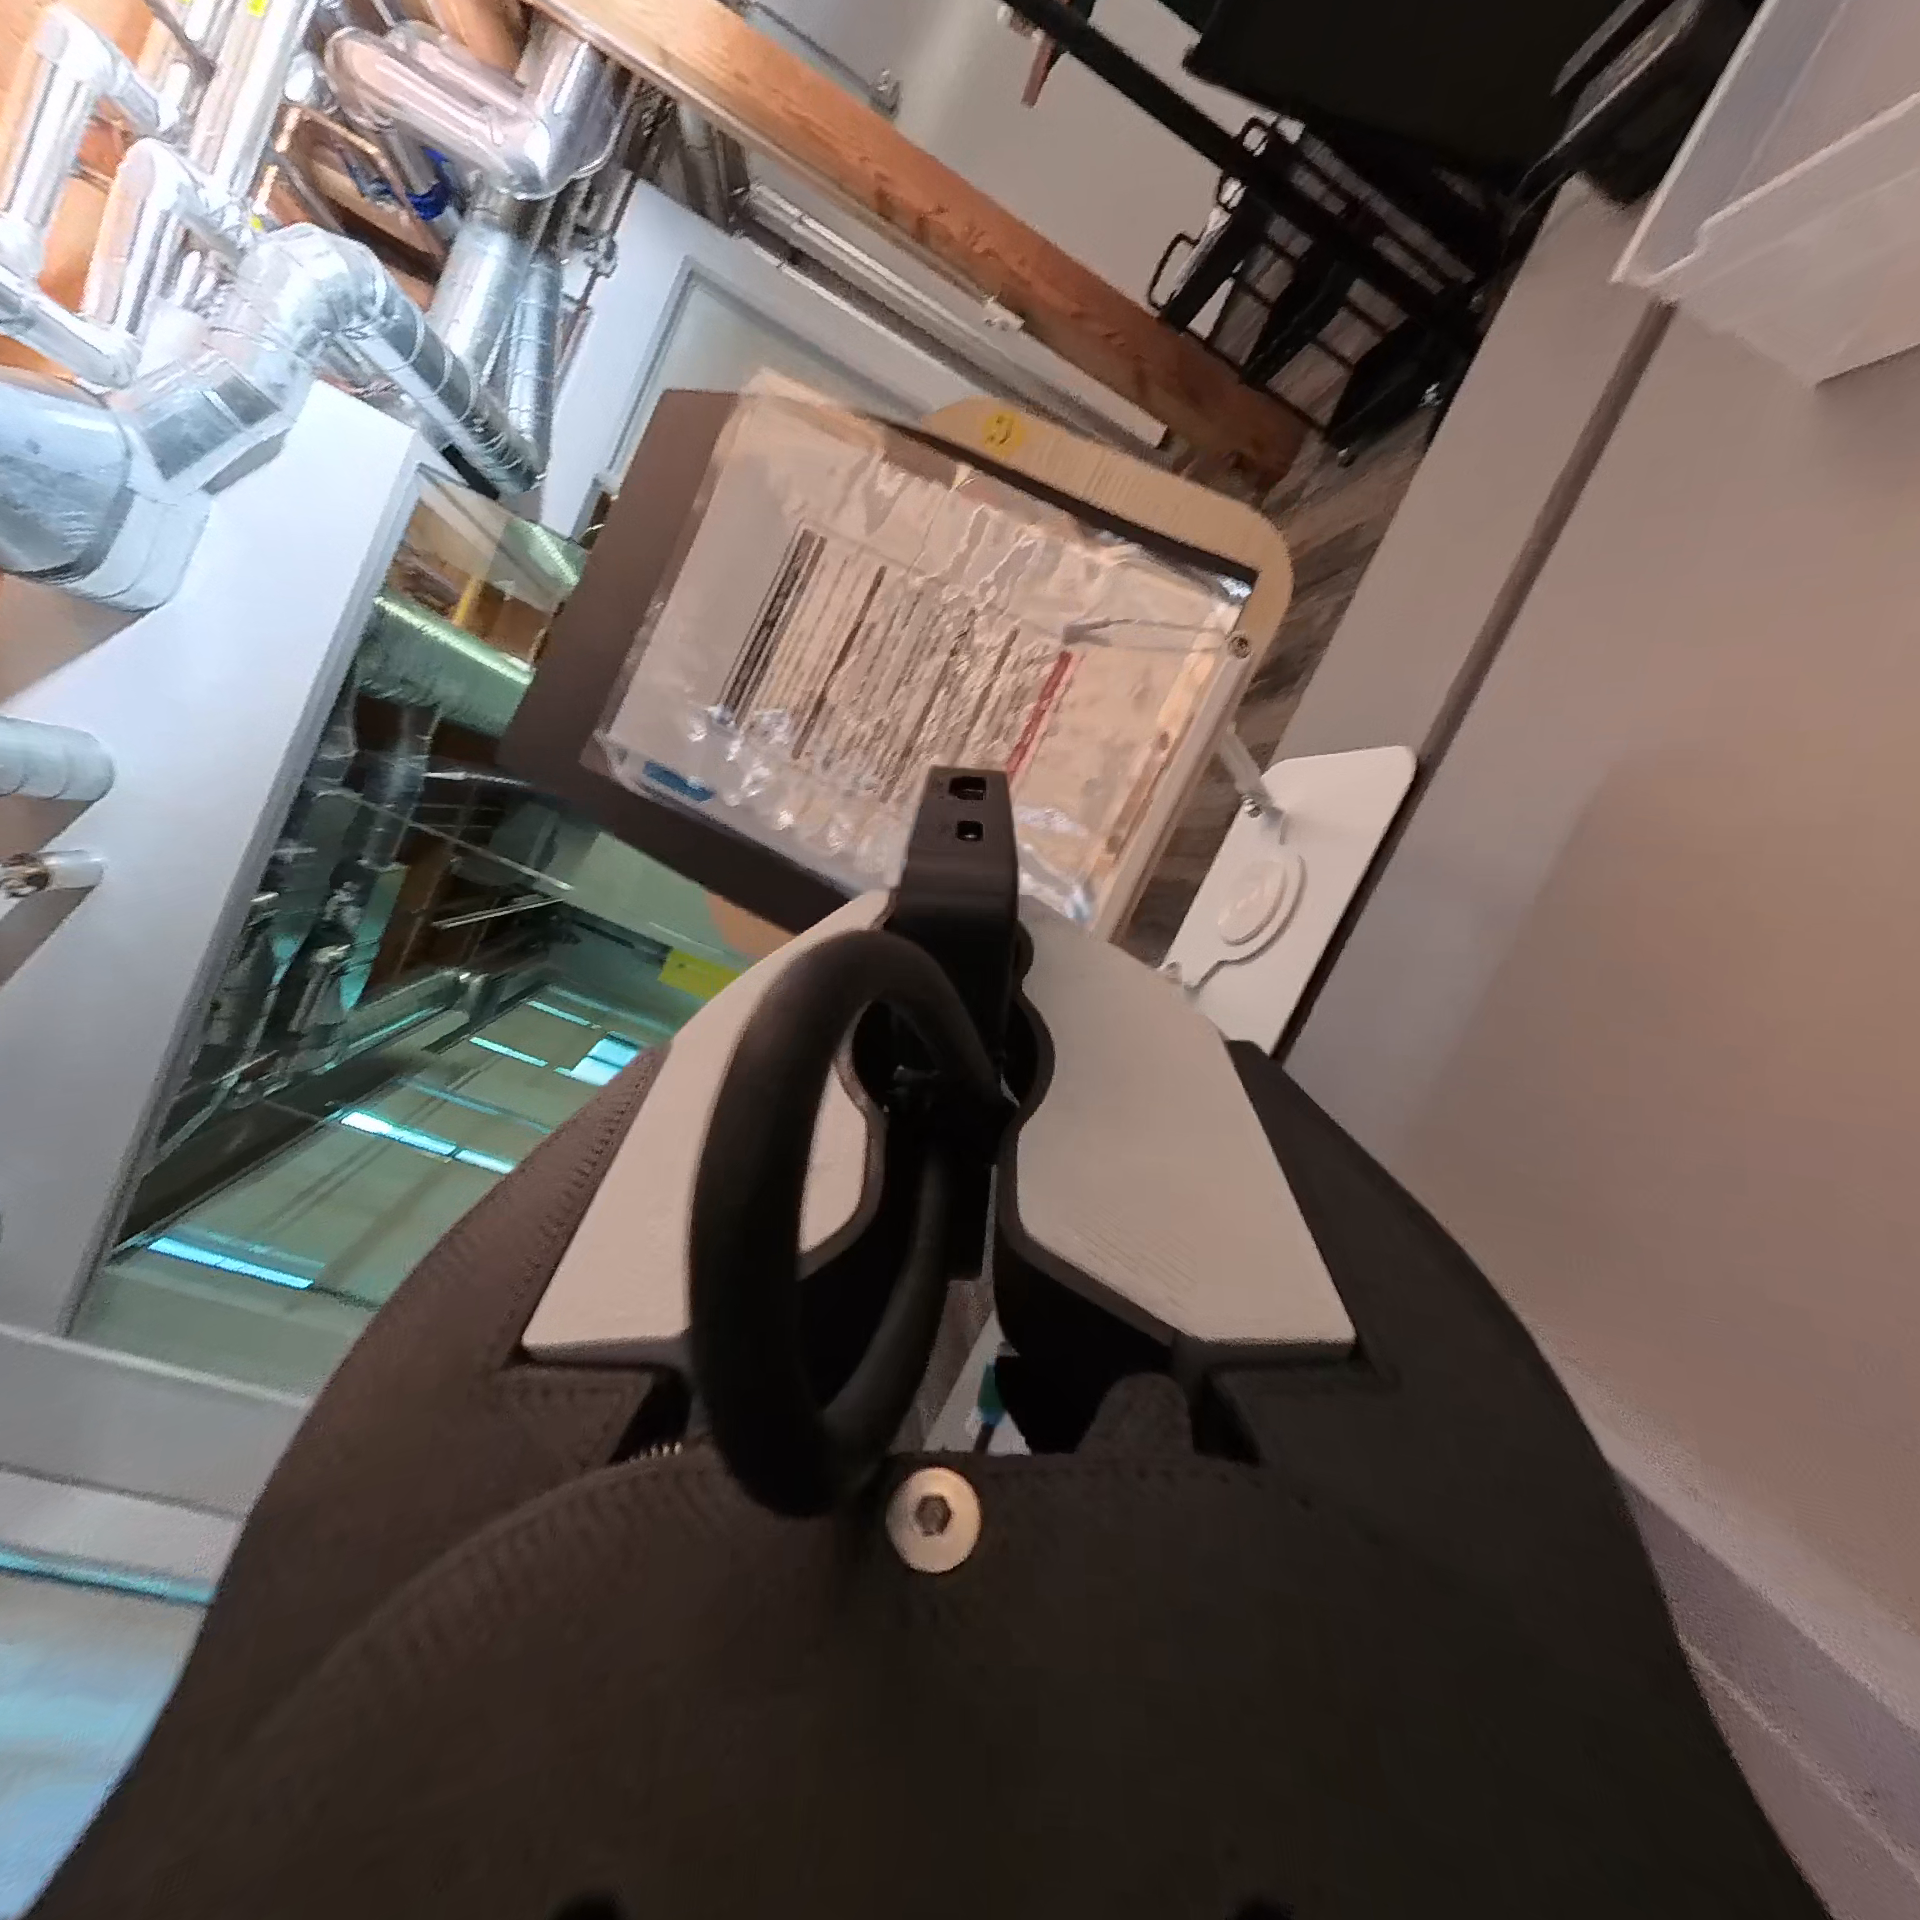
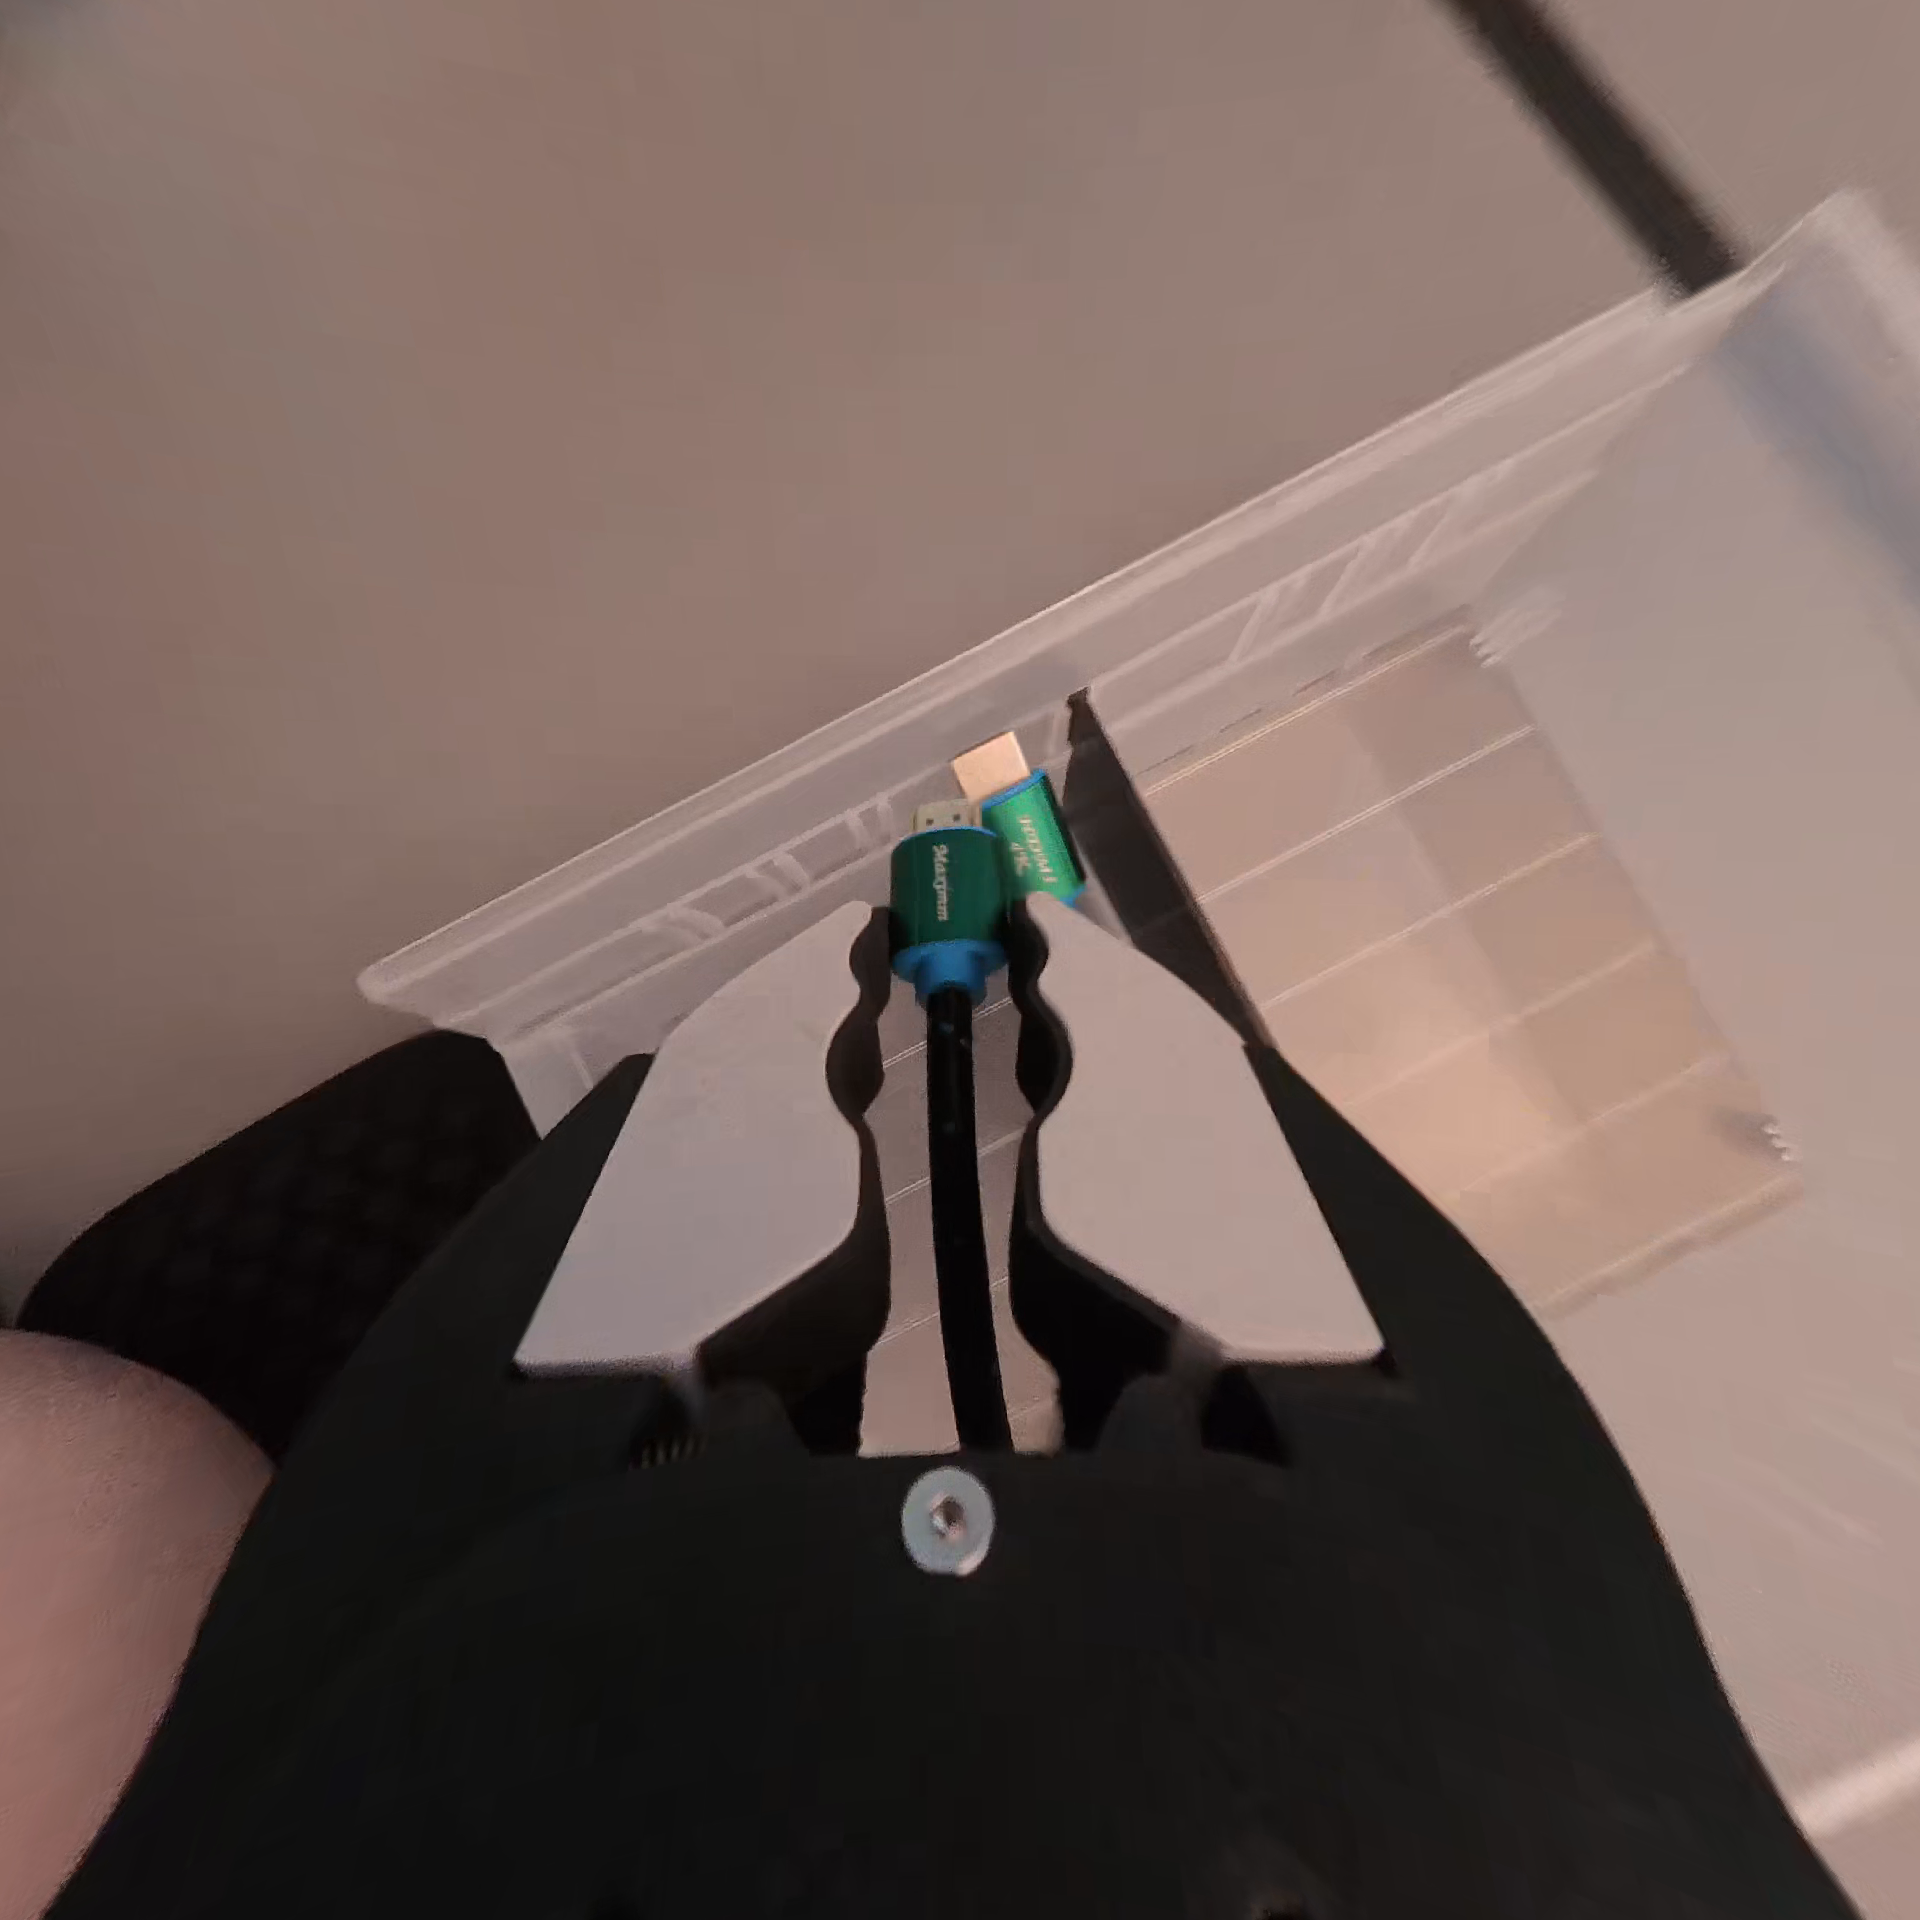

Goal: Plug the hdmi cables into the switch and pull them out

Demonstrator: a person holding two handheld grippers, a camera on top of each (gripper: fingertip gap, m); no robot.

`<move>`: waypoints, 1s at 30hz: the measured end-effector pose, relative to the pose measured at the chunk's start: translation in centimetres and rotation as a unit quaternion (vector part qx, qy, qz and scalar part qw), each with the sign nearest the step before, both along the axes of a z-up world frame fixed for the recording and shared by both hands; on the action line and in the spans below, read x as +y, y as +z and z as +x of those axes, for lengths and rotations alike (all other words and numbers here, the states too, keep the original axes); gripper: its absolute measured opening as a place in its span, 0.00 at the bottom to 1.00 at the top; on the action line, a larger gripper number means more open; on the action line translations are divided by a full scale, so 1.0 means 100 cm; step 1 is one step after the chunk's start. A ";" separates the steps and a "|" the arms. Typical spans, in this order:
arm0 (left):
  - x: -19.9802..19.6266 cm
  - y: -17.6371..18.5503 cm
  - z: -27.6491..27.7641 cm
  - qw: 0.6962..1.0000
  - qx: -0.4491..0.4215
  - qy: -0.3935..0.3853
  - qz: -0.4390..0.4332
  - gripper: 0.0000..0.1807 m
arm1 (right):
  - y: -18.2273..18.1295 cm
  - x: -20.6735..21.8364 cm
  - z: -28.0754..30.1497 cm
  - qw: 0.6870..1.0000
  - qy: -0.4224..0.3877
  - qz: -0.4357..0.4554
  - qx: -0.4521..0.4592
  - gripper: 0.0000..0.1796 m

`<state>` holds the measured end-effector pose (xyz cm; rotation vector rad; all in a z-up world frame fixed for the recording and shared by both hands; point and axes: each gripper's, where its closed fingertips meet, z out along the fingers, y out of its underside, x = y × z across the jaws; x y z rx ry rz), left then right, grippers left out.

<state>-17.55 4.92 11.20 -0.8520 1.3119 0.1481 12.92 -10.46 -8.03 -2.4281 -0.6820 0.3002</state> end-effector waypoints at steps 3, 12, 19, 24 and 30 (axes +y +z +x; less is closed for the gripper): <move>-0.012 -0.009 0.015 0.999 0.013 -0.029 -0.019 0.07 | -0.027 -0.004 -0.007 0.993 -0.033 -0.112 0.020 0.12; -0.034 -0.018 0.038 0.996 0.017 -0.079 -0.039 0.08 | 0.008 -0.007 -0.022 0.978 -0.037 -0.091 0.184 0.20; -0.043 -0.024 0.042 0.991 0.024 -0.109 -0.074 0.07 | 0.056 -0.008 -0.015 0.996 -0.054 0.028 0.070 0.34; -0.045 -0.024 0.042 0.991 0.027 -0.110 -0.073 0.07 | 0.081 0.002 -0.010 0.993 -0.078 0.091 0.006 0.32; -0.056 -0.028 0.048 0.983 0.027 -0.149 -0.108 0.07 | 0.134 0.023 -0.028 0.966 -0.036 0.252 -0.040 0.27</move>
